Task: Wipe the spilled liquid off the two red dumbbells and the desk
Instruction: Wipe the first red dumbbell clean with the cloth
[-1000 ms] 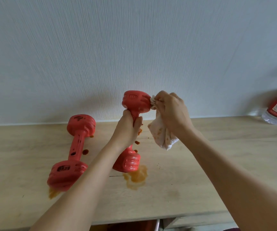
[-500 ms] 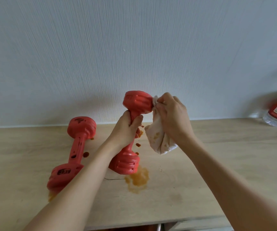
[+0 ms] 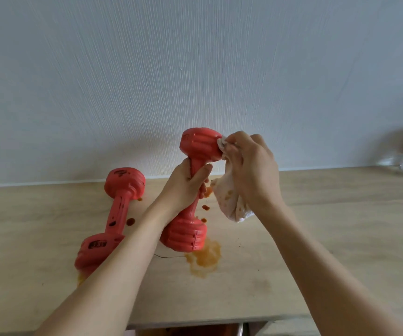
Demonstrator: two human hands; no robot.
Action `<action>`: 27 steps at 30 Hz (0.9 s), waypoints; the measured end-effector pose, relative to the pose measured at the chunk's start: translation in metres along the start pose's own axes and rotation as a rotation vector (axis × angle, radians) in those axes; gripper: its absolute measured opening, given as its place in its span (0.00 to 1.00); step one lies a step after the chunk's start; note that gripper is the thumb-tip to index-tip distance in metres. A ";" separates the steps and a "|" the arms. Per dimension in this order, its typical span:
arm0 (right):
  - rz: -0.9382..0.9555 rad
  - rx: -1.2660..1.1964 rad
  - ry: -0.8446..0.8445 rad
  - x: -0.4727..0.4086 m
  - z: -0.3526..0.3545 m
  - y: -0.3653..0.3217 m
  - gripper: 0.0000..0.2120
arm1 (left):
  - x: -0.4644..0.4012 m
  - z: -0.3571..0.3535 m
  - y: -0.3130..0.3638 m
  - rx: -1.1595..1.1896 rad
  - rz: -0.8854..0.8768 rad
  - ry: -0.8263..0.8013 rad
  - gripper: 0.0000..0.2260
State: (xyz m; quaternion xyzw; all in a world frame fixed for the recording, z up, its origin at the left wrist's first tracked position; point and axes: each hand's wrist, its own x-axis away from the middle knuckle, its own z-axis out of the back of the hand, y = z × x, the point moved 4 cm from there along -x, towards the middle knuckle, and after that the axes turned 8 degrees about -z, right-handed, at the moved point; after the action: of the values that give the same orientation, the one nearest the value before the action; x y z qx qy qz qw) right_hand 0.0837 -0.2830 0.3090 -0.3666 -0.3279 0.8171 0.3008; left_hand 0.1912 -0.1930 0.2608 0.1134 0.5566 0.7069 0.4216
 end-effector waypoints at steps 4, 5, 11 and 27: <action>-0.103 0.039 -0.065 -0.004 -0.001 0.013 0.10 | 0.007 -0.002 -0.001 0.071 0.024 -0.035 0.08; -0.130 0.052 -0.076 -0.004 -0.003 0.017 0.10 | 0.008 -0.003 0.000 0.081 0.019 -0.038 0.07; -0.063 0.114 -0.019 0.006 -0.001 0.001 0.09 | 0.010 0.003 0.001 0.102 0.024 0.015 0.05; 0.109 0.184 0.100 0.018 -0.004 -0.012 0.08 | 0.016 0.007 0.003 -0.002 -0.024 0.075 0.05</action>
State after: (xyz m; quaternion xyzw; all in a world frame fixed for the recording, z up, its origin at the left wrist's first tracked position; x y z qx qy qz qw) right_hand 0.0802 -0.2610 0.3088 -0.3950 -0.2158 0.8396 0.3041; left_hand 0.1842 -0.1772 0.2614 0.0796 0.5727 0.7060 0.4089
